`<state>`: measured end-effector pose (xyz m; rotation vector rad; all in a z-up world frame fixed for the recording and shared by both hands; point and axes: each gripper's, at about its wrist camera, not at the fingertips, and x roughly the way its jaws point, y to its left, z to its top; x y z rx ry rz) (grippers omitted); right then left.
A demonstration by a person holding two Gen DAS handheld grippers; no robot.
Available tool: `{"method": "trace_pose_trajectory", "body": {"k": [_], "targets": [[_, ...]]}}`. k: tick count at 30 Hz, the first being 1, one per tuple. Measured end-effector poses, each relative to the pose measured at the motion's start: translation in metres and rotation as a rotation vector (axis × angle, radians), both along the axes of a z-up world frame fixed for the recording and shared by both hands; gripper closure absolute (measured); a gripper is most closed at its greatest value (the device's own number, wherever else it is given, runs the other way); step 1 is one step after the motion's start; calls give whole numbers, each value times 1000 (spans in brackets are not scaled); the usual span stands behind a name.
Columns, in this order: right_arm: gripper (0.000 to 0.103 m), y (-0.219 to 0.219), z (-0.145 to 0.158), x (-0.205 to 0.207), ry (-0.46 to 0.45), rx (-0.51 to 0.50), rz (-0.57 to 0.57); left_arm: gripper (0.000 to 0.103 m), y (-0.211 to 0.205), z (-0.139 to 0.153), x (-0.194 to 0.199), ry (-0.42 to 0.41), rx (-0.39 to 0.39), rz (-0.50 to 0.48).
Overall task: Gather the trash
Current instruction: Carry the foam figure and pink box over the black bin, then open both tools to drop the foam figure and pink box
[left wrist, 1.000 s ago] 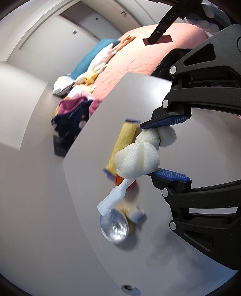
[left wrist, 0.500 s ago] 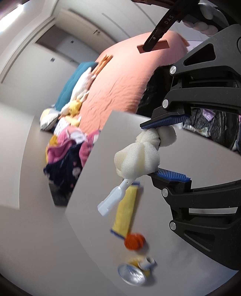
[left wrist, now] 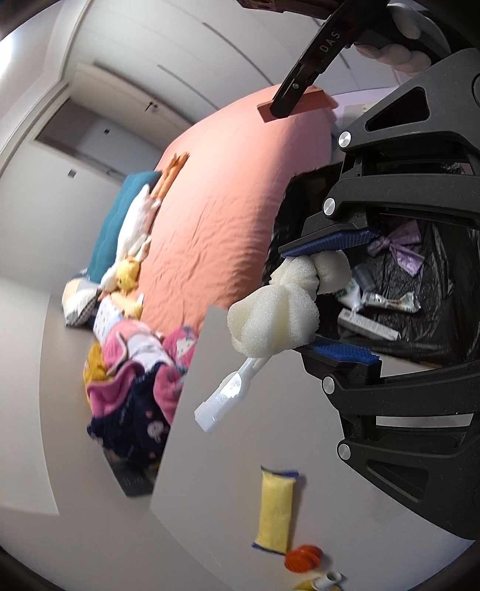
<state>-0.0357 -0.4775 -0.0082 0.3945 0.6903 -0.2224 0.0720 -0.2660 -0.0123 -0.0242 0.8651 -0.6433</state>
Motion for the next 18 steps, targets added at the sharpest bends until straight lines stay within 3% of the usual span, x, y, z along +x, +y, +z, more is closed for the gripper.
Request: {"method": "trace_pose_trajectory", "body": {"k": [18], "targets": [[82, -27, 2, -39, -12, 20, -71, 62, -72, 1, -29, -12, 17, -216]]}}
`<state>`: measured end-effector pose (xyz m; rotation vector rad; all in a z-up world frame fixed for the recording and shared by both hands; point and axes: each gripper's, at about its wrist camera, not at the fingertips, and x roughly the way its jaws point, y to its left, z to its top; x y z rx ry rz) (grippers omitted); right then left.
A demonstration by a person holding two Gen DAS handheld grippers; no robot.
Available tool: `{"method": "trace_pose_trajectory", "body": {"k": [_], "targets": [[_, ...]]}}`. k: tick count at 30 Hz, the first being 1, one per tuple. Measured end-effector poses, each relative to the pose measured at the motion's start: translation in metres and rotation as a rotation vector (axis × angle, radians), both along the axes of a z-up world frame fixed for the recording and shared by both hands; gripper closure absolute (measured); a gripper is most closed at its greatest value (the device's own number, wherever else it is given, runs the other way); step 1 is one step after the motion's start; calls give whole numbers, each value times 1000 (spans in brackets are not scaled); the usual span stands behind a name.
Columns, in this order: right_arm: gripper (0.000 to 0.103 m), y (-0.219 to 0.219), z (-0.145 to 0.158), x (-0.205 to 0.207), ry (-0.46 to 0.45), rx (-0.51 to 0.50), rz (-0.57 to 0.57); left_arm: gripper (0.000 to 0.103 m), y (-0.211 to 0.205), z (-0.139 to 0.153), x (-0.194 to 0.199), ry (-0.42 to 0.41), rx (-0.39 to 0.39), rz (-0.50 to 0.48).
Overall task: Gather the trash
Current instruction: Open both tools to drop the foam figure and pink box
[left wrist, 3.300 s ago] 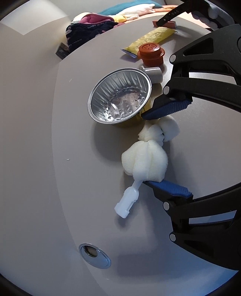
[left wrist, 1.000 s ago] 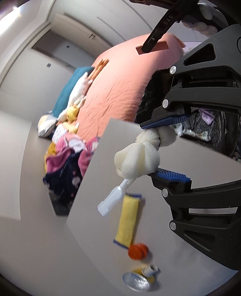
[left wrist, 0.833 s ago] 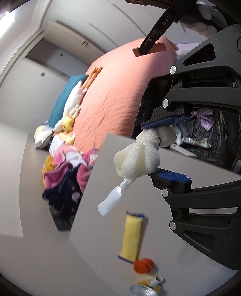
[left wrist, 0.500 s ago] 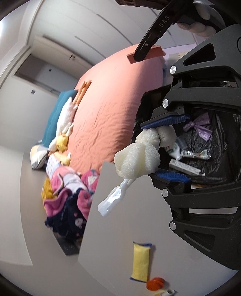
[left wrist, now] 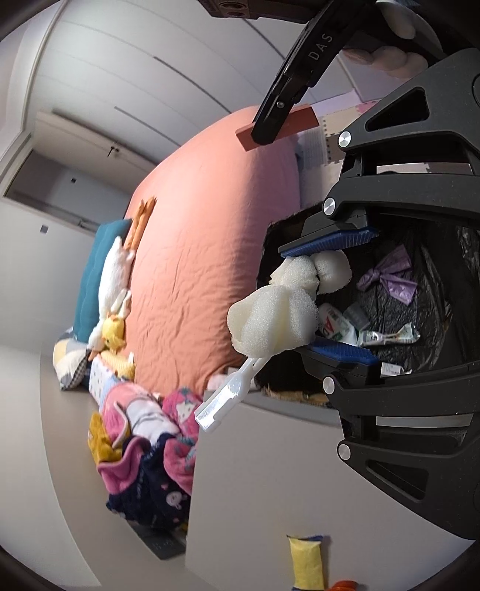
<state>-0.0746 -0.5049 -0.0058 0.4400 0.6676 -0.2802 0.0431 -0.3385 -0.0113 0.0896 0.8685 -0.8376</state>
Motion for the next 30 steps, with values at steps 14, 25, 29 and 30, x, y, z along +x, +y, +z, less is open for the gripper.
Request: {"method": "trace_pose_trajectory", "body": {"k": [14, 25, 29, 30], "targets": [[69, 1, 1, -4, -10, 20, 9, 18, -15, -9, -12, -1, 52, -31], [59, 6, 5, 2, -23, 9, 16, 18, -7, -7, -6, -15, 45, -12], [59, 10, 6, 4, -25, 11, 23, 18, -4, -5, -6, -16, 46, -6], [59, 11, 7, 6, -26, 12, 28, 18, -3, -5, -6, -17, 45, -4]]}}
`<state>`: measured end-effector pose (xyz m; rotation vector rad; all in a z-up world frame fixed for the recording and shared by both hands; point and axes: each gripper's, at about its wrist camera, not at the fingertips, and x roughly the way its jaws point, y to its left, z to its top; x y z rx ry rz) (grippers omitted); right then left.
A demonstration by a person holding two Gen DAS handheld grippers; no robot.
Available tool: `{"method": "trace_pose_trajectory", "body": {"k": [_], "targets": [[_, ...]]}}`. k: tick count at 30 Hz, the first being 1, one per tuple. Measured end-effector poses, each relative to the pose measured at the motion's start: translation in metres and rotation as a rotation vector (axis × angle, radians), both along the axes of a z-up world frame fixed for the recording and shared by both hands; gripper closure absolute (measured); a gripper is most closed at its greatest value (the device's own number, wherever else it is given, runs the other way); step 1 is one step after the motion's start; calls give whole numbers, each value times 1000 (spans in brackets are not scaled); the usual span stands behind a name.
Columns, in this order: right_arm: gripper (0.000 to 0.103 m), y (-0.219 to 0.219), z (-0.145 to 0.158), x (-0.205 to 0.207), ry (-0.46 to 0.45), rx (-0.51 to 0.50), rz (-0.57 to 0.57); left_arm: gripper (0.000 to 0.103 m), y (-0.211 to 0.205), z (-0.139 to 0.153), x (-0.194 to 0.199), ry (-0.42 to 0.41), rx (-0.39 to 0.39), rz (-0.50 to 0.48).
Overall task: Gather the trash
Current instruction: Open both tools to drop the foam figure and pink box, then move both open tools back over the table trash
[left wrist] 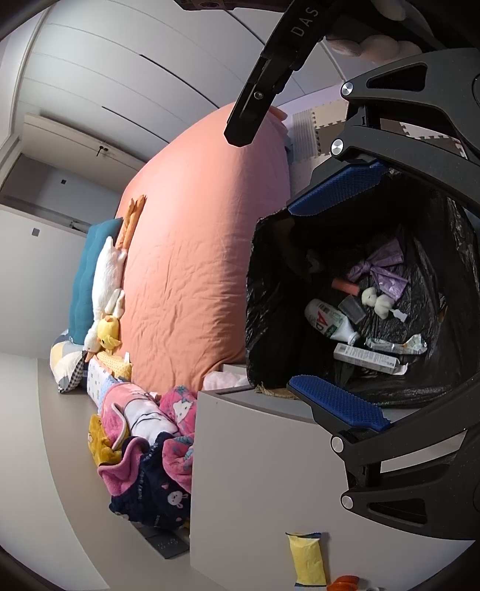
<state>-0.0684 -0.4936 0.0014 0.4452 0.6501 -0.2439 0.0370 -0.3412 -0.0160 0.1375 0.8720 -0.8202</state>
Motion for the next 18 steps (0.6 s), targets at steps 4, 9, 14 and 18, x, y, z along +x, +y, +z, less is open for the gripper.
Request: {"method": "trace_pose_trajectory", "body": {"k": [4, 9, 14, 18], "targets": [[59, 7, 2, 6, -1, -5, 24, 18, 7, 3, 2, -8, 0, 11], [59, 19, 3, 15, -7, -6, 61, 18, 20, 5, 5, -14, -4, 38], [59, 33, 2, 28, -7, -3, 108, 18, 41, 6, 8, -18, -6, 84], [58, 52, 1, 40, -5, 1, 156, 18, 61, 5, 12, -19, -1, 130]]}}
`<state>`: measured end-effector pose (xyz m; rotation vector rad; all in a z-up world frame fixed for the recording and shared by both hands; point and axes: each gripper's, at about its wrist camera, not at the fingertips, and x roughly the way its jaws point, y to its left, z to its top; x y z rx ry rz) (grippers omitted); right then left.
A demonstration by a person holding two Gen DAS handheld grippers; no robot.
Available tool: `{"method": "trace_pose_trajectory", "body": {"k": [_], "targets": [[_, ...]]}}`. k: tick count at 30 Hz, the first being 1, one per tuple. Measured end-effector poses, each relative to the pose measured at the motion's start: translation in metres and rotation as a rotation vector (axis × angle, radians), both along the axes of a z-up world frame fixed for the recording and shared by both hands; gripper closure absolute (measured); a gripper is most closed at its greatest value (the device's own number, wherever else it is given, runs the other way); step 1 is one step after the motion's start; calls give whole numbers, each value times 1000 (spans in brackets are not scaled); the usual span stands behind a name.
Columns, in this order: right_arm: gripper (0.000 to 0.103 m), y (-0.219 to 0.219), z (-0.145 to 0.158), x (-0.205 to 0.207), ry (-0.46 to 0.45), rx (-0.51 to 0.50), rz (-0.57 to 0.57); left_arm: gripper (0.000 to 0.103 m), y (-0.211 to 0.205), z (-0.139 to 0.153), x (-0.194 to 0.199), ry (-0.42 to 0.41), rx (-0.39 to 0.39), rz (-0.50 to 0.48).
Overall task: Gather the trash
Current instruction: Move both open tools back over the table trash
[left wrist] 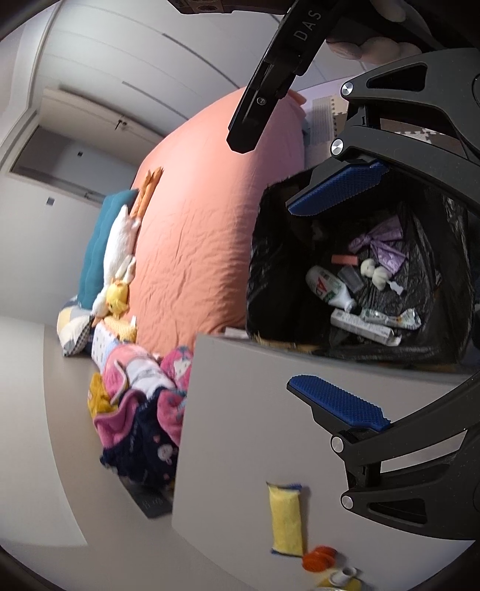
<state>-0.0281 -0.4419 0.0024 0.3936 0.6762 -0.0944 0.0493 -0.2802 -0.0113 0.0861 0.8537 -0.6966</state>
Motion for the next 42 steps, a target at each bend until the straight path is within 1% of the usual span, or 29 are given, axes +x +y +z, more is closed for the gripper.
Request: {"method": "trace_pose_trajectory", "body": {"k": [13, 24, 34, 36, 42], "targets": [[57, 68, -5, 40, 19, -5, 172, 18, 85, -3, 13, 1, -5, 189], [54, 127, -12, 67, 39, -9, 306, 18, 155, -6, 13, 5, -1, 345], [52, 172, -21, 93, 62, -3, 405, 18, 208, -11, 12, 13, 9, 458], [50, 181, -24, 97, 68, -4, 420, 18, 217, -12, 13, 16, 11, 477], [49, 203, -32, 112, 92, -17, 456, 18, 243, -18, 18, 28, 13, 529]]}}
